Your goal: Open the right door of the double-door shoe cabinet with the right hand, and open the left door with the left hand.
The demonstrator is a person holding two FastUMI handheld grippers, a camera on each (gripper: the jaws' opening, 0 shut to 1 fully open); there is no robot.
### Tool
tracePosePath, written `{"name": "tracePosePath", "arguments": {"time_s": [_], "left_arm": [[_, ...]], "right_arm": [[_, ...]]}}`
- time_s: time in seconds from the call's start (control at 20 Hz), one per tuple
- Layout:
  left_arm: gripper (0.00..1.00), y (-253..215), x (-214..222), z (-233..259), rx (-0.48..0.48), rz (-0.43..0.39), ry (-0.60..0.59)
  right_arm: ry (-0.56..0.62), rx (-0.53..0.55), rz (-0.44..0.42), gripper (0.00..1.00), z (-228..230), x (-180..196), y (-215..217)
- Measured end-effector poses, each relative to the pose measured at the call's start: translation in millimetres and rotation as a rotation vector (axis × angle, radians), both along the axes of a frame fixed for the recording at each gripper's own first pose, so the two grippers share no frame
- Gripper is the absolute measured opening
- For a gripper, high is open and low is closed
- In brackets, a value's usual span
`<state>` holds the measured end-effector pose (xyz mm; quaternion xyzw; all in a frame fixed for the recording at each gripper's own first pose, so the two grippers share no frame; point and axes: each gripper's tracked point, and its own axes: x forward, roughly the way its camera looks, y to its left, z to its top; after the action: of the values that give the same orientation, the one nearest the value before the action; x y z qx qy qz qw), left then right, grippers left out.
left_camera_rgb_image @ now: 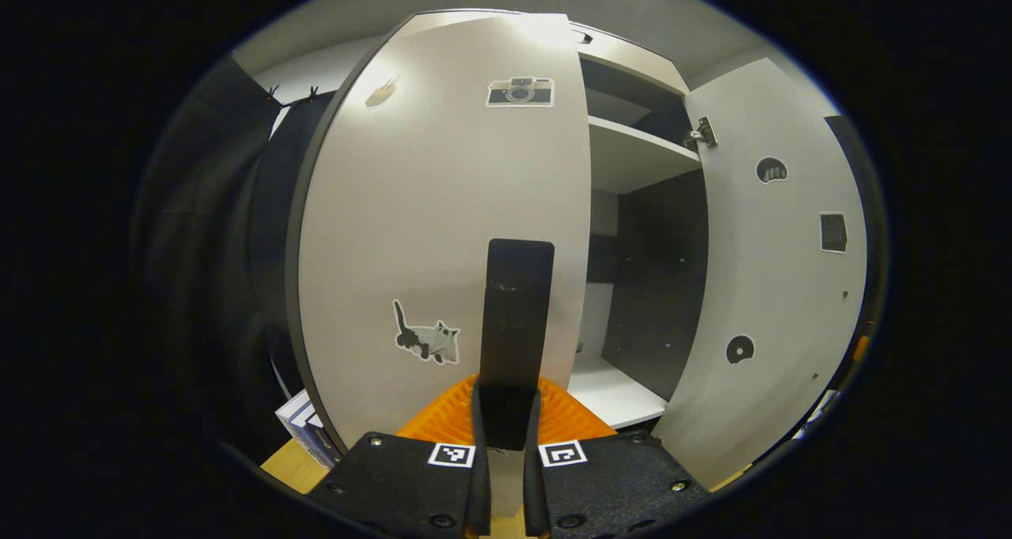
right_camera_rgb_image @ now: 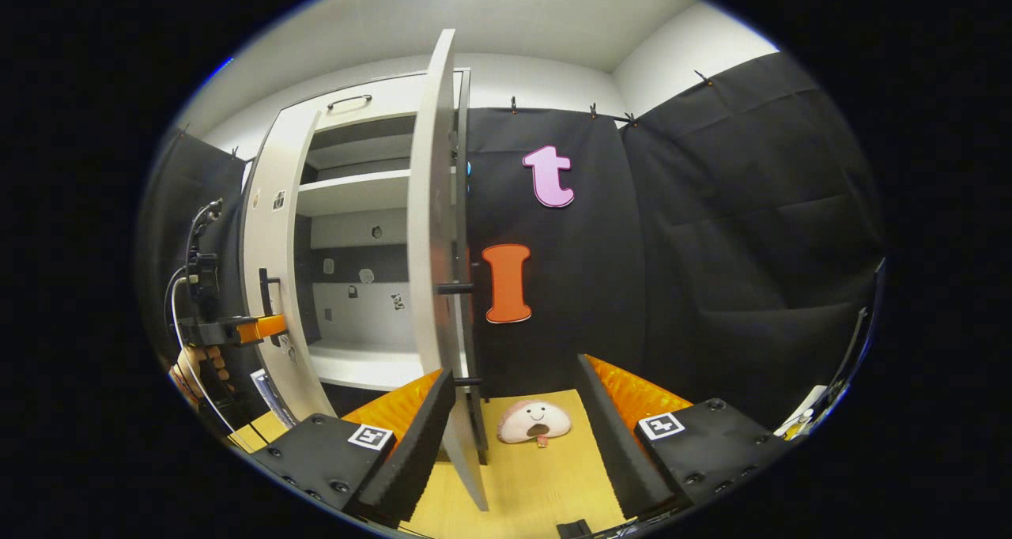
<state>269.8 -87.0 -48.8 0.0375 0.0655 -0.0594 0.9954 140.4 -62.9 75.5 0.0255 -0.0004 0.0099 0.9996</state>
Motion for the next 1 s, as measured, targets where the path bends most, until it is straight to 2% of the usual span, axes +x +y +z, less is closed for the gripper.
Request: {"name": "tracePosePath", "arguments": {"time_s": [0.35,0.75,0.8,1.0], "left_arm": [[0.16,5.4,-2.1,1.2,-0.018,-0.056,0.027],[0.16,14.3,-9.6,5.6,-0.013,-0.042,0.003],[0.16,14.9,-10.9,5.6,-0.013,-0.041,0.005],[0.16,20.3,-14.7,7.0,-0.006,-0.032,0.007]], "right_arm": [[0.007,-0.006,0.021,0.97,-6.3,-18.6,44.1],[-0.015,-0.032,0.004,0.97,-5.9,-40.9,56.1],[-0.016,-0.026,0.008,0.90,-6.6,-43.2,57.4],[-0.026,-0.024,0.015,0.97,-1.8,-44.8,63.9]]}}
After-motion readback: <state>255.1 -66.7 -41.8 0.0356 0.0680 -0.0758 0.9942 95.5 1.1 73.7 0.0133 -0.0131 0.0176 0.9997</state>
